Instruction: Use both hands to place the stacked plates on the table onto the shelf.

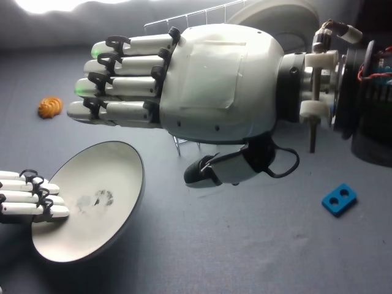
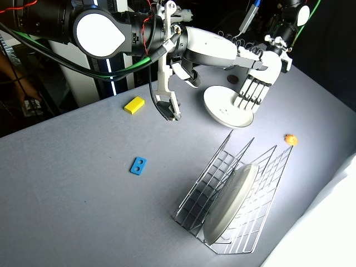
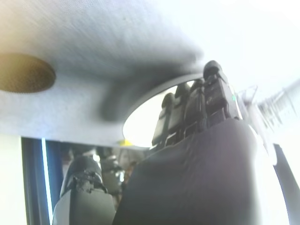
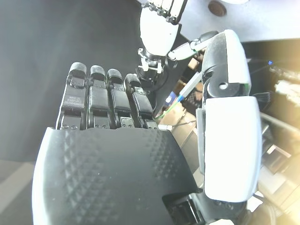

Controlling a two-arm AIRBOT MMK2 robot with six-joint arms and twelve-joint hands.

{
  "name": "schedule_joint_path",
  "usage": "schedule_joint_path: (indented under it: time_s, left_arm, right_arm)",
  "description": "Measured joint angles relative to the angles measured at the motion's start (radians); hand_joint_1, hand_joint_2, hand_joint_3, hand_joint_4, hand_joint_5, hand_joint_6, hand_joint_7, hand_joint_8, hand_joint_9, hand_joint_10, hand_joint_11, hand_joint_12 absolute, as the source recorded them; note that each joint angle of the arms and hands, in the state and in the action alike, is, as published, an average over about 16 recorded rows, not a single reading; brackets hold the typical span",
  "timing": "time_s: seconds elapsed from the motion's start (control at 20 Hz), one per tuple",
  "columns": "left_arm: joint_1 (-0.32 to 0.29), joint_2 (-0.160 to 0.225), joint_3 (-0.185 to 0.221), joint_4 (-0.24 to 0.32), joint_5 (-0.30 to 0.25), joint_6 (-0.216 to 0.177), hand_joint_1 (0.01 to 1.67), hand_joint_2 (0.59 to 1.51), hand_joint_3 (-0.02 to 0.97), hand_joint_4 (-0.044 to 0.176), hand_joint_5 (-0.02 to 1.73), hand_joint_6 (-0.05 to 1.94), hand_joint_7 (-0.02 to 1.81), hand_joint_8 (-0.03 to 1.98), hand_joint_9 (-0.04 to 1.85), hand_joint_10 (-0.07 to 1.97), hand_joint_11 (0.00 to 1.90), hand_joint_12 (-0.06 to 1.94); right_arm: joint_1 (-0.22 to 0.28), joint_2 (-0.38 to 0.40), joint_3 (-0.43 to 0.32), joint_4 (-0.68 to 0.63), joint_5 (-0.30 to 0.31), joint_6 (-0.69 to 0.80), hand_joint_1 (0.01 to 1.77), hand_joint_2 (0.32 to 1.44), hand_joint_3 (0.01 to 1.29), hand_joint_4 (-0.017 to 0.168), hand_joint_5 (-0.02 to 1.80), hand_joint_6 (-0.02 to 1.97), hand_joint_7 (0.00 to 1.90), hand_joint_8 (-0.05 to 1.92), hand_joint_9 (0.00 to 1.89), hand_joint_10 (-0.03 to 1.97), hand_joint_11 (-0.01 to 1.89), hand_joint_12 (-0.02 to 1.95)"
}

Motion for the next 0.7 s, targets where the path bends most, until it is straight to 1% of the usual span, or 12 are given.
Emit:
schedule_joint_path:
  time_s: [0.15,0.35,0.45,0.7]
  left_arm:
    - [0.009,-0.003,-0.005,-0.006,0.009,0.000,0.02,1.016,0.012,-0.004,0.00,0.00,0.01,0.00,-0.03,-0.04,0.03,0.02]
    - [0.019,-0.004,-0.011,-0.014,0.017,0.000,0.02,1.011,0.012,-0.005,-0.01,-0.01,0.00,0.00,-0.03,-0.04,0.03,0.02]
    - [0.023,-0.004,-0.014,-0.019,0.019,0.001,0.02,1.012,0.012,-0.005,-0.01,-0.01,0.00,0.00,-0.03,-0.04,0.03,0.02]
    - [0.031,-0.005,-0.019,-0.029,0.022,0.002,0.02,1.015,0.012,-0.006,-0.01,-0.01,0.00,0.00,-0.03,-0.04,0.03,0.02]
  right_arm:
    - [-0.023,-0.016,0.001,0.012,-0.001,-0.048,0.90,1.00,0.01,0.004,0.02,0.02,0.01,0.01,0.02,0.01,0.02,0.00]
    - [-0.066,-0.059,0.016,0.067,0.001,-0.147,0.97,0.99,0.01,0.004,0.02,0.02,0.01,0.00,0.02,0.01,0.02,0.00]
    - [-0.089,-0.089,0.029,0.106,0.007,-0.204,1.00,0.99,0.01,0.004,0.02,0.02,0.01,0.01,0.02,0.01,0.02,0.00]
    - [-0.143,-0.191,0.081,0.250,0.029,-0.374,1.08,0.97,0.01,0.004,0.02,0.02,0.01,0.01,0.01,0.01,0.02,0.00]
